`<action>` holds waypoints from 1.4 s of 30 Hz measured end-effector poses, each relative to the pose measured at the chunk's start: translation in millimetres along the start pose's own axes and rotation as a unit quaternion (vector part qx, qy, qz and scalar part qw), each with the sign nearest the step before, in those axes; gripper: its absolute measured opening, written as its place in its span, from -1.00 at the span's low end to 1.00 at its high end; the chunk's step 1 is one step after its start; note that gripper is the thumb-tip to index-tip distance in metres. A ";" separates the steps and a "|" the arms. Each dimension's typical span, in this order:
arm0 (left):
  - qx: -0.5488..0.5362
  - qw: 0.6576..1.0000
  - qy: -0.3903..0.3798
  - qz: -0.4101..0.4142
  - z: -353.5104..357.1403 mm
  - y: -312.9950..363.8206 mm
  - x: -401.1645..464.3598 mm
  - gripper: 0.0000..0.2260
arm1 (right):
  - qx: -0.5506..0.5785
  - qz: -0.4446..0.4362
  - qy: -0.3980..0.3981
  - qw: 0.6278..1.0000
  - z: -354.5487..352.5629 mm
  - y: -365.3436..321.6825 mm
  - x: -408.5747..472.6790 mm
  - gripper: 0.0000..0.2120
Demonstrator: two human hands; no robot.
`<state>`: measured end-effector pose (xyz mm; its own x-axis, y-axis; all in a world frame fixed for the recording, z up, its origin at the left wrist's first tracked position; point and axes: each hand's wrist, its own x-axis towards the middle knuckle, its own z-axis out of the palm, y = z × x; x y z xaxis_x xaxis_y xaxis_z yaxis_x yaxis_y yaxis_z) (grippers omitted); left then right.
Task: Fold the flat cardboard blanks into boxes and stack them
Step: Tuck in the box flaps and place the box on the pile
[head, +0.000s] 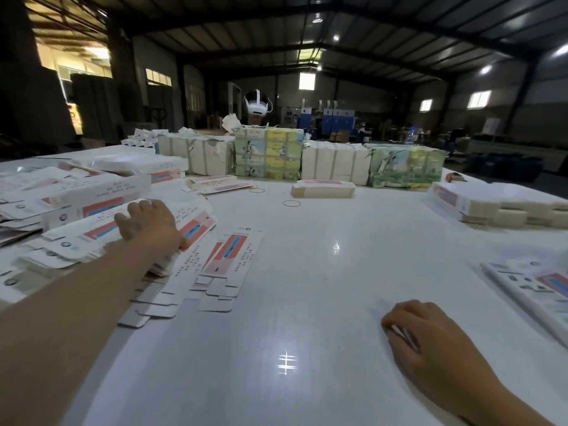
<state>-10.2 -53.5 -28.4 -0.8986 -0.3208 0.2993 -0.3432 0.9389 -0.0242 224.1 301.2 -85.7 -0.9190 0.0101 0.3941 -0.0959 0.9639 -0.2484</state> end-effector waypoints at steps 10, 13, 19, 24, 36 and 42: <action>-0.335 0.940 0.009 0.061 -25.1 10.4 -20.4 -0.72 | 0.003 -0.005 0.013 1.000 1.7 -0.4 1.2 -0.85; -0.502 0.857 -0.073 0.089 -47.0 27.2 -48.6 -0.77 | -0.018 0.008 -0.013 1.000 4.0 2.2 3.0 -0.83; -0.590 0.728 -0.291 0.194 -65.0 66.0 -142.2 -0.83 | 0.571 0.260 0.072 0.775 -21.9 -0.6 8.3 -0.78; -0.546 0.688 -0.400 0.260 -43.4 74.3 -182.4 -0.82 | 0.692 0.316 0.021 0.649 -36.6 0.5 3.7 -0.85; -0.228 0.846 -0.078 0.476 -34.0 85.9 -218.7 -0.20 | 0.639 0.282 -0.078 0.711 -29.8 -6.9 1.0 -0.94; -0.331 0.820 -0.022 0.466 -31.6 94.0 -230.6 -0.26 | 0.700 0.258 -0.064 0.663 -26.3 -2.3 1.3 -0.70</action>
<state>173.4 112.7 -69.6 -0.7005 0.5846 0.4094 0.7088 0.6365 0.3040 233.2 306.0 -61.3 -0.9840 0.1325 -0.1189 0.0656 -0.3508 -0.9341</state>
